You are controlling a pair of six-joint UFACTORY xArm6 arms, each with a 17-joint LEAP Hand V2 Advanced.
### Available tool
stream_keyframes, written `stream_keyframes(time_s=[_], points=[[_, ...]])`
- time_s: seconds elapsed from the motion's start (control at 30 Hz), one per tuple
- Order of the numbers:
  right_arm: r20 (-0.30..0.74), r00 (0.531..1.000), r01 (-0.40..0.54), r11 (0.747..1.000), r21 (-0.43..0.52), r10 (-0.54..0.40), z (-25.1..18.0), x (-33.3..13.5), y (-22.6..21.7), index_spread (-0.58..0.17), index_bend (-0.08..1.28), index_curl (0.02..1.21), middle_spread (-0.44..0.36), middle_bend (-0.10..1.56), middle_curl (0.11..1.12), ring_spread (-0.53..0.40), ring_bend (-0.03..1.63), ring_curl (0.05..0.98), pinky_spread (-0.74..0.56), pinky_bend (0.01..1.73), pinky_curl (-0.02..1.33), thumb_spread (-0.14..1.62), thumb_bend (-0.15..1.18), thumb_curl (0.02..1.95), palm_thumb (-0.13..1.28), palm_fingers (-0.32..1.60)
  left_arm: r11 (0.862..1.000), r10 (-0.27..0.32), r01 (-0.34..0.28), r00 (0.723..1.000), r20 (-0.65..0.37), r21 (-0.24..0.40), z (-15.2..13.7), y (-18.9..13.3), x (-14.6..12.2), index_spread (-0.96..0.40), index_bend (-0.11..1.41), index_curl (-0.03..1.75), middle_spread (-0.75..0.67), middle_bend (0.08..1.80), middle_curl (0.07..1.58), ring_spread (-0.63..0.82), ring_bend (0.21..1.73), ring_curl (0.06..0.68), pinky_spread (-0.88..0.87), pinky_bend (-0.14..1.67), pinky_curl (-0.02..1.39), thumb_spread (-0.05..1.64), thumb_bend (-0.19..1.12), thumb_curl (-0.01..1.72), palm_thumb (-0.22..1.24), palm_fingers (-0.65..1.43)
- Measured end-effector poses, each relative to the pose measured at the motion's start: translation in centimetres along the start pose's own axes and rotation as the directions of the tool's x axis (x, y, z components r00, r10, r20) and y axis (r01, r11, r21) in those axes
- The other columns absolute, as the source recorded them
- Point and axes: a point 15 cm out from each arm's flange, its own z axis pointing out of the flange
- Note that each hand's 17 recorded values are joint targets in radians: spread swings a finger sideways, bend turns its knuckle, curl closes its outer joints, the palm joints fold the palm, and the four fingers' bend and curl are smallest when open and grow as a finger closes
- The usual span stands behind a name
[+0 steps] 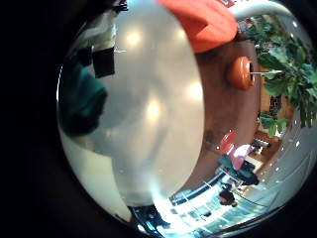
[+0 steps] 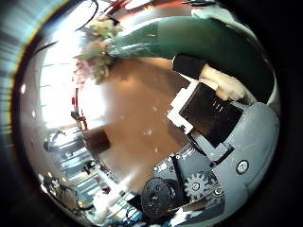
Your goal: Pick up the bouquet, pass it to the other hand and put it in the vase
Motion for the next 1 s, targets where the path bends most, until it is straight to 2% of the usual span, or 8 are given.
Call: stream_keyframes(time_s=[0.13,0.27,0.43,0.57,0.6,0.73,0.83,1.0], points=[[0.014,1.000,0.009,0.992,0.124,-0.011,-6.1,0.6,0.0,-0.318,1.10,0.99,-0.185,1.31,0.90,-0.221,1.43,0.725,-0.20,1.35,0.80,0.87,0.10,0.86,1.18,1.08,1.000,-0.002,0.002,1.000,-0.001,0.009,-0.3,-0.3,0.0,0.18,0.19,0.39,0.41,0.19,0.34,0.58,0.46,0.201,0.53,0.18,0.25,1.09,-0.02,0.33,0.41,0.14],[0.080,0.996,0.020,0.970,0.240,-0.040,-12.5,0.2,0.9,-0.302,1.11,0.99,-0.177,1.32,0.91,-0.218,1.45,0.739,-0.19,1.34,0.83,0.87,0.10,0.92,1.18,1.08,1.000,0.000,0.000,1.000,-0.006,-0.001,-0.1,-0.3,0.3,0.18,0.19,0.39,0.41,0.19,0.34,0.58,0.46,0.201,0.53,0.18,0.25,1.09,-0.02,0.33,0.41,0.14],[0.246,0.966,-0.023,0.925,0.380,-0.077,-20.5,-0.3,2.7,-0.287,1.13,0.99,-0.169,1.32,0.91,-0.214,1.44,0.747,-0.18,1.32,0.86,0.86,0.10,0.98,1.17,1.09,1.000,-0.006,0.006,1.000,-0.009,0.012,-0.6,-0.5,0.3,0.18,0.19,0.40,0.41,0.19,0.34,0.58,0.46,0.200,0.53,0.18,0.25,1.09,-0.02,0.33,0.41,0.14],[0.382,0.919,-0.096,0.883,0.459,-0.099,-26.0,0.7,4.7,-0.276,1.13,0.99,-0.164,1.32,0.91,-0.210,1.45,0.751,-0.18,1.30,0.88,0.85,0.09,1.03,1.16,1.10,1.000,0.009,-0.009,1.000,-0.010,-0.005,-0.1,-0.4,1.2,0.18,0.19,0.40,0.41,0.19,0.34,0.58,0.46,0.200,0.53,0.18,0.25,1.09,-0.02,0.33,0.41,0.14],[0.405,0.909,-0.103,0.885,0.454,-0.101,-26.8,0.9,5.7,-0.273,1.13,0.99,-0.163,1.32,0.91,-0.209,1.45,0.751,-0.17,1.29,0.88,0.85,0.09,1.04,1.15,1.10,1.000,0.008,-0.008,1.000,-0.010,-0.005,-0.1,-0.4,1.2,0.18,0.19,0.40,0.41,0.19,0.34,0.58,0.46,0.200,0.53,0.18,0.25,1.09,-0.02,0.33,0.41,0.14],[0.440,0.895,-0.109,0.923,0.369,-0.070,-25.9,2.1,8.2,-0.265,1.15,0.98,-0.160,1.32,0.91,-0.208,1.45,0.754,-0.18,1.28,0.90,0.84,0.04,1.07,1.08,1.10,1.000,0.016,-0.016,1.000,-0.011,-0.006,0.0,-0.5,1.7,0.18,0.19,0.39,0.41,0.20,0.34,0.58,0.46,0.200,0.53,0.18,0.25,1.09,-0.02,0.33,0.41,0.14],[0.427,0.903,-0.116,0.935,0.335,-0.040,-24.0,3.2,7.7,-0.260,1.12,0.97,-0.161,1.28,0.89,-0.206,1.41,0.734,-0.20,1.25,0.89,0.86,-0.05,1.03,0.89,1.09,1.000,0.019,-0.019,1.000,-0.012,-0.009,0.1,-0.4,1.9,0.18,0.19,0.39,0.41,0.20,0.34,0.58,0.46,0.200,0.53,0.18,0.25,1.09,-0.02,0.33,0.41,0.15],[0.400,0.916,-0.090,0.988,0.129,0.031,-15.4,4.6,7.7,-0.287,0.87,0.88,-0.168,1.14,0.81,-0.211,1.29,0.658,-0.34,1.11,0.79,0.93,-0.05,0.91,0.77,0.92,1.000,0.021,-0.021,1.000,-0.017,-0.017,0.5,-0.1,2.3,0.18,0.19,0.39,0.41,0.19,0.34,0.58,0.46,0.200,0.53,0.18,0.25,1.09,-0.02,0.33,0.41,0.14]])
